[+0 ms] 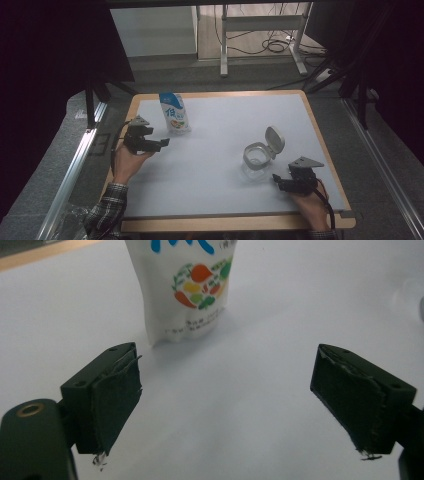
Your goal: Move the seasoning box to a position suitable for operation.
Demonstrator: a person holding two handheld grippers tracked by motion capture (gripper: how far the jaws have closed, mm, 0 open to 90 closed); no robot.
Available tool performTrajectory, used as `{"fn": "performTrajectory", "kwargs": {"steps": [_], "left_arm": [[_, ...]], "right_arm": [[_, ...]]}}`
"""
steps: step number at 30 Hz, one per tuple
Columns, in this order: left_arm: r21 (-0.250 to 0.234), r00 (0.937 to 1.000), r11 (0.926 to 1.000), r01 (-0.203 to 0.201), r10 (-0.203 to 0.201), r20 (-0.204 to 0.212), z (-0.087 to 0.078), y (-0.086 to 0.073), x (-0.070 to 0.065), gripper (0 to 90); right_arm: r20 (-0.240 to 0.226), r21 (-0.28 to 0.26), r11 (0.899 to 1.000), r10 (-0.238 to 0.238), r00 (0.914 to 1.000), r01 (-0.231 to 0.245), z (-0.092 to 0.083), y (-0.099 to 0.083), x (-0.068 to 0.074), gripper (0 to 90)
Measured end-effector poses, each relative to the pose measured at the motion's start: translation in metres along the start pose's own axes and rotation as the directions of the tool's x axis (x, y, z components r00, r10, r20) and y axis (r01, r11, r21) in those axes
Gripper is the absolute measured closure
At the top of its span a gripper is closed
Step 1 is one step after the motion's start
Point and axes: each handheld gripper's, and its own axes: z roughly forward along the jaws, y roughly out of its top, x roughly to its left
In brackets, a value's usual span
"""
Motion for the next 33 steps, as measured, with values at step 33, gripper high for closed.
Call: {"fn": "performTrajectory", "kwargs": {"steps": [33], "left_arm": [[-0.014, 0.9984, 0.9988, -0.047, 0.046, -0.033, 0.03, 0.062, 0.037, 41.7]], "right_arm": [[0.001, -0.001, 1.0, -0.002, 1.0, 0.002, 0.0, 0.0, 0.0, 25.8]]}}
